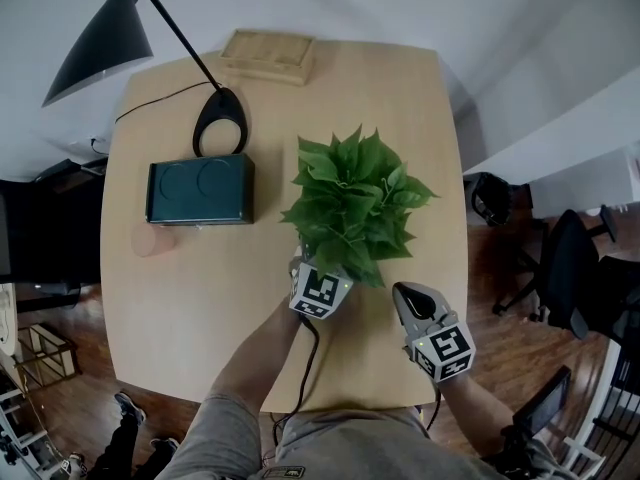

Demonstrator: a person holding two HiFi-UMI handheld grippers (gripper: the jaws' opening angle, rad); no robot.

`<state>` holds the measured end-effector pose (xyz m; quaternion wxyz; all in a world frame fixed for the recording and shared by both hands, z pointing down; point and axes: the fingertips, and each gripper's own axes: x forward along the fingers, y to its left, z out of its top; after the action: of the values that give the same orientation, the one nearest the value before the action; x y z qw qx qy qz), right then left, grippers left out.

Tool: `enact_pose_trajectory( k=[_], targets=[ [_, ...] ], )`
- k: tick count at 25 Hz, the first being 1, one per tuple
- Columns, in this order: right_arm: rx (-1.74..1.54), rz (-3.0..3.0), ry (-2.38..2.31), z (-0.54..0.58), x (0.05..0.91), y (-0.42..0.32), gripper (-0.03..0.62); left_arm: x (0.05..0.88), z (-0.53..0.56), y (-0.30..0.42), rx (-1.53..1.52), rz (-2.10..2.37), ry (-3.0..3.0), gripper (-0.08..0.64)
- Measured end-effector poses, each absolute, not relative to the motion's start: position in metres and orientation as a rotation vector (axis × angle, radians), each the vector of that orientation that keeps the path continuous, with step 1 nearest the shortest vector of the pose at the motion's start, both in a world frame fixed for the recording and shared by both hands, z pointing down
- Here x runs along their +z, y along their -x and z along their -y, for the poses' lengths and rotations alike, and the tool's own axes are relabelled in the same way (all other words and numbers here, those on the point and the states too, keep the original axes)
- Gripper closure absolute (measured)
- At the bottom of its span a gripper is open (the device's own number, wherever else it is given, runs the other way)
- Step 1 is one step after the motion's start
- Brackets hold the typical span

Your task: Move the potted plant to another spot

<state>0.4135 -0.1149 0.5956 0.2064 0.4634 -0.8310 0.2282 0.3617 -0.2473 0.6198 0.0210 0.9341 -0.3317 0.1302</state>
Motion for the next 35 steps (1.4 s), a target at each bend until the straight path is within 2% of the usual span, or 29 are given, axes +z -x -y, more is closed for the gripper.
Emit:
enact_pose_trajectory(
  k=[14, 27, 32, 35],
  targets=[
    [0.625, 2.315, -1.306, 0.115, 0.59, -0.416, 0.586, 0.624, 0.247, -0.366, 0.405, 0.927, -2.872, 0.026],
    [0.598, 2.348, -1.318, 0.106, 0.578, -0.411, 0.586, 0.627, 0.219, -0.33, 0.443, 0.972, -2.823, 0.012],
    [0.56, 2.395, -1.319, 0.096, 0.557, -0.404, 0.586, 0.61, 0.183, -0.315, 0.445, 0.99, -2.784, 0.066],
    [0.53, 2.44, -1.314, 0.088, 0.541, -0.397, 0.586, 0.586, 0.153, -0.308, 0.397, 1.002, -2.767, 0.158]
  ],
)
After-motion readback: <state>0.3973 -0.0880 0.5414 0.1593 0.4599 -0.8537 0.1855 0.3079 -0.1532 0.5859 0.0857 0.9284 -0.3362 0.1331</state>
